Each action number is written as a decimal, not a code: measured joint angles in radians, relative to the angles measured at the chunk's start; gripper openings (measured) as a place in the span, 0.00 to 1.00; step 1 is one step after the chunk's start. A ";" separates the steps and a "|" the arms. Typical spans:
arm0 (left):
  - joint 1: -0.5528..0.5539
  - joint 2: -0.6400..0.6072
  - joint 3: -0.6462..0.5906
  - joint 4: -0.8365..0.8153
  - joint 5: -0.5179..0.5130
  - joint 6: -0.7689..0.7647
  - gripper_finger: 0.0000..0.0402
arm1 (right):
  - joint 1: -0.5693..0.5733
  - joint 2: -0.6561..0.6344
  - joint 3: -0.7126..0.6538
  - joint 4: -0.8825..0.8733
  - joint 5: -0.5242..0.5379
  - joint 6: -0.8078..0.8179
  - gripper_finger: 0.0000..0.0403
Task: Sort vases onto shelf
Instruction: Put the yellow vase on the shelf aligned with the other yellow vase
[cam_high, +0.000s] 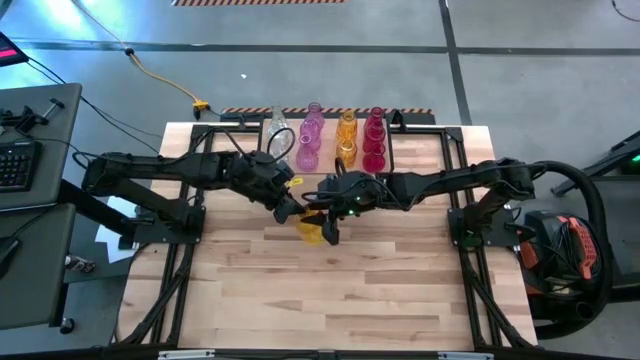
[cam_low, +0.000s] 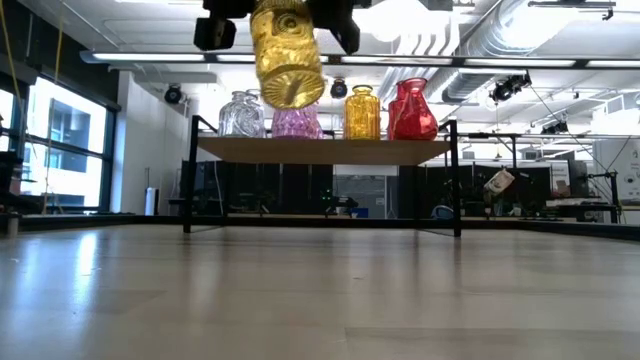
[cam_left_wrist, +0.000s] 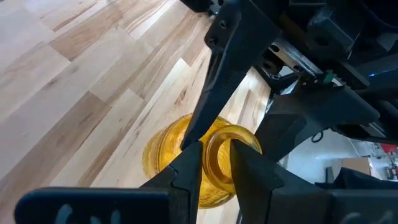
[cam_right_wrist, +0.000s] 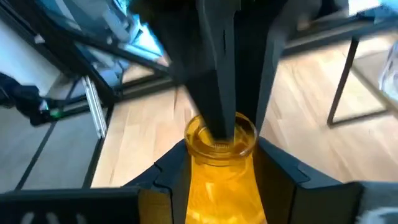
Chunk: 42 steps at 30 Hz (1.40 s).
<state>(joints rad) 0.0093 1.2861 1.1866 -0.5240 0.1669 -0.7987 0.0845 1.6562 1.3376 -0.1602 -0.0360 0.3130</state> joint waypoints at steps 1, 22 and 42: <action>0.000 0.000 0.001 -0.009 0.000 0.001 0.17 | 0.000 0.000 -0.001 -0.006 -0.001 0.002 0.32; 0.004 -0.005 0.003 -0.049 0.008 0.060 0.17 | 0.000 0.002 -0.005 -0.103 0.009 0.020 0.21; 0.005 -0.003 0.002 -0.055 0.007 0.077 0.17 | -0.029 -0.246 -0.003 -0.224 0.188 -0.111 0.18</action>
<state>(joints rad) 0.0139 1.2835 1.1881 -0.5787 0.1738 -0.7218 0.0559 1.4103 1.3342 -0.3847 0.1517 0.2020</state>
